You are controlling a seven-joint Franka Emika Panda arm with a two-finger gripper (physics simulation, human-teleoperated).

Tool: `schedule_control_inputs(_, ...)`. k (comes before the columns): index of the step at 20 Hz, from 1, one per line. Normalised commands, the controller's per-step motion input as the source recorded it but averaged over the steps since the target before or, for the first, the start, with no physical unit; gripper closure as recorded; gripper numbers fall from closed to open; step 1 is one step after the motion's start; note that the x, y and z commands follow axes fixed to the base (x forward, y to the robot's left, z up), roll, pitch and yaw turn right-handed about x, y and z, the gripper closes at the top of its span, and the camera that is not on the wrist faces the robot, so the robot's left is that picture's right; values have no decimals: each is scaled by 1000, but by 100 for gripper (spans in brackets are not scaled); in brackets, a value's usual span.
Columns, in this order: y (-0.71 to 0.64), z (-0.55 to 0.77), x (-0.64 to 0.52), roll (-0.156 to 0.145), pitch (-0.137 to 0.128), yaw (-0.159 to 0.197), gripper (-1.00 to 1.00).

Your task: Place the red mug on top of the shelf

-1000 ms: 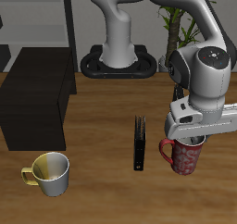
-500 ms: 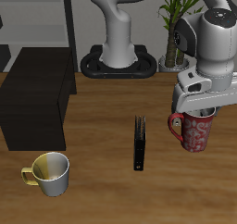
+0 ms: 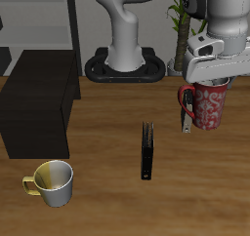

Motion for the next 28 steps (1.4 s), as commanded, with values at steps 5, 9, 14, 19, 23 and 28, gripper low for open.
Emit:
schedule_control_inputs(5,-263,611,-254,8,12,-30,100)
schedule_control_inputs(9,-617,658,-245,4,8,-36,100)
schedule_control_inputs(14,-572,388,-182,-14,-15,0,100)
schedule_control_inputs(19,-479,184,-78,-21,16,-2,100)
schedule_control_inputs(23,-561,287,-173,-12,-11,10,100)
schedule_control_inputs(28,-676,163,-134,-2,20,-44,100)
